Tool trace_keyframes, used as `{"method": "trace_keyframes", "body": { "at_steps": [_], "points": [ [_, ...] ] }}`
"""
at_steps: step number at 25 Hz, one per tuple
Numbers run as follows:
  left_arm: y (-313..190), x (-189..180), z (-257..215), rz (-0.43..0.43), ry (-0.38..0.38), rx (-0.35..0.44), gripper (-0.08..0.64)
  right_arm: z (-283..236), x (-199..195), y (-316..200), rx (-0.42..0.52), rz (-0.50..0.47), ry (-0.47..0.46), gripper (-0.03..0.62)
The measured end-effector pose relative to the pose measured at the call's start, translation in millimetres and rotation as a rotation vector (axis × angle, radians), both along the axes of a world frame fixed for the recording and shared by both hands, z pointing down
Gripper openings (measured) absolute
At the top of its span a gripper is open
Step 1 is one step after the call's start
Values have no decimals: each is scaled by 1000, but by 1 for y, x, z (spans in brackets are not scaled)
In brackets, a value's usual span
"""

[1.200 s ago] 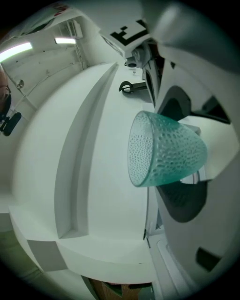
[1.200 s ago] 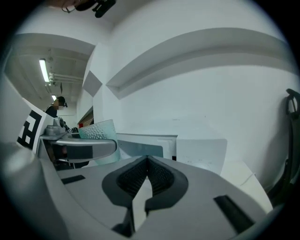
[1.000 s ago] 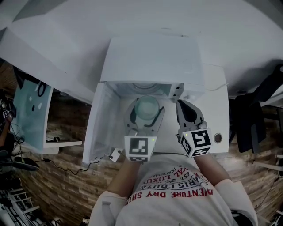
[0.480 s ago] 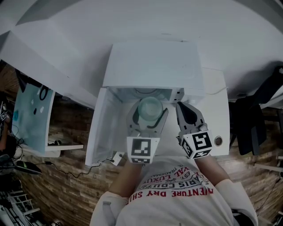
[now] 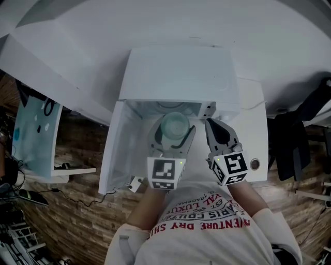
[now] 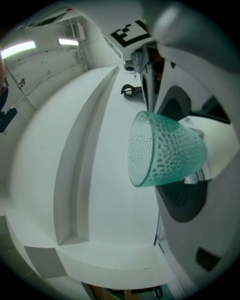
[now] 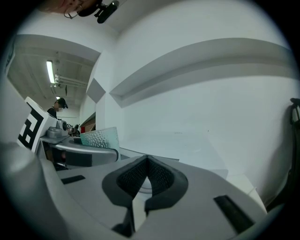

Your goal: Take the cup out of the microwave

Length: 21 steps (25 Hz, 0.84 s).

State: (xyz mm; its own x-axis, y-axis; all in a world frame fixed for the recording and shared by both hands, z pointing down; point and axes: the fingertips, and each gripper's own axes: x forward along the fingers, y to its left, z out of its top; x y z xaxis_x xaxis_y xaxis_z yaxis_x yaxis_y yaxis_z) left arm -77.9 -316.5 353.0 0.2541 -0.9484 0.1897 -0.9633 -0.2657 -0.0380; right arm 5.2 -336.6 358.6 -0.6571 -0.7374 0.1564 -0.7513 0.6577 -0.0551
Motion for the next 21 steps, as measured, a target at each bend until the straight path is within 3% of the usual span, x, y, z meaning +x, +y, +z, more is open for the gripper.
{"method": "trace_keyframes", "body": {
  "at_steps": [21],
  "points": [
    [-8,-2,24,-10,12,-61,375,16,3,-5,-36,9,22,12]
  ]
}}
